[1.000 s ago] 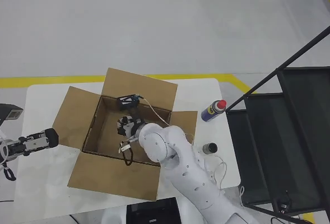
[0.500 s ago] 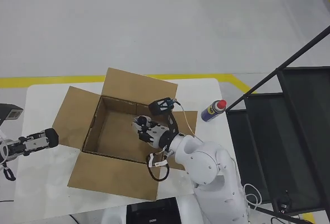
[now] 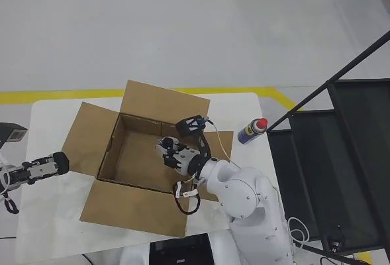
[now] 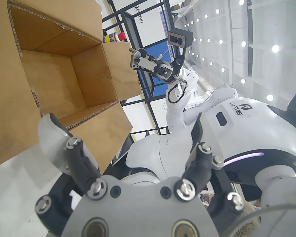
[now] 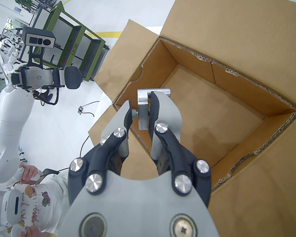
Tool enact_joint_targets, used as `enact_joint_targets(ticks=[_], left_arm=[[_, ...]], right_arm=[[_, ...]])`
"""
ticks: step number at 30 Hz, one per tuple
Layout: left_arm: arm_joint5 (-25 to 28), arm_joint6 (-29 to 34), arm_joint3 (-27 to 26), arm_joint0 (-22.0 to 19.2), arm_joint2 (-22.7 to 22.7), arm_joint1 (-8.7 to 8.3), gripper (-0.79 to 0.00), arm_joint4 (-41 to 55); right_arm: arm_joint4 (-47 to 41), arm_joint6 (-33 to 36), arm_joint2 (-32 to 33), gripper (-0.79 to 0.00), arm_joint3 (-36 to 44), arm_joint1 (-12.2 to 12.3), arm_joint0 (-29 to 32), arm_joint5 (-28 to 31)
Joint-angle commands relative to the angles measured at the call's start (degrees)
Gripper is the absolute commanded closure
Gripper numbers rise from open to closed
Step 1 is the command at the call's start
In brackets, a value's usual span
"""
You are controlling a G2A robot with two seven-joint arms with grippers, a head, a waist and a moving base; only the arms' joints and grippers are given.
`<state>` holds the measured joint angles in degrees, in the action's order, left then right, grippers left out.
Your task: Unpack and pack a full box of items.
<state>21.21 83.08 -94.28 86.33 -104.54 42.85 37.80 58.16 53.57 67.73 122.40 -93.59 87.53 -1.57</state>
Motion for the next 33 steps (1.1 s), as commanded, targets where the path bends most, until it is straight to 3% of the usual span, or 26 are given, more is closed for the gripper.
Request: enact_joint_targets(ticks=[1, 11, 14, 20, 23, 29, 33], left_arm=[[0.0, 0.0, 0.0, 0.0, 0.0, 0.0, -0.785, 0.0], [0.0, 0.0, 0.0, 0.0, 0.0, 0.0, -0.785, 0.0], [0.0, 0.0, 0.0, 0.0, 0.0, 0.0, -0.785, 0.0], [0.0, 0.0, 0.0, 0.0, 0.0, 0.0, -0.785, 0.0], [0.0, 0.0, 0.0, 0.0, 0.0, 0.0, -0.785, 0.0], [0.0, 0.0, 0.0, 0.0, 0.0, 0.0, -0.785, 0.0], [0.0, 0.0, 0.0, 0.0, 0.0, 0.0, -0.785, 0.0]], right_arm=[[0.0, 0.0, 0.0, 0.0, 0.0, 0.0, 0.0, 0.0], [-1.6, -0.3, -0.5, 0.0, -1.0, 0.1, 0.5, 0.7], [-2.6, 0.6, 0.4, 0.0, 2.0, 0.7, 2.5, 1.2], [-10.4, 4.7, 10.9, 0.0, 11.9, 2.6, 12.4, 7.2], [-16.2, 5.5, 18.1, 0.0, 12.2, 3.5, 16.6, 12.7], [-29.2, 2.6, 32.8, 0.0, 12.2, 4.8, 23.6, 16.6], [-33.8, 1.0, 37.0, 0.0, 12.2, 5.3, 26.0, 19.0]])
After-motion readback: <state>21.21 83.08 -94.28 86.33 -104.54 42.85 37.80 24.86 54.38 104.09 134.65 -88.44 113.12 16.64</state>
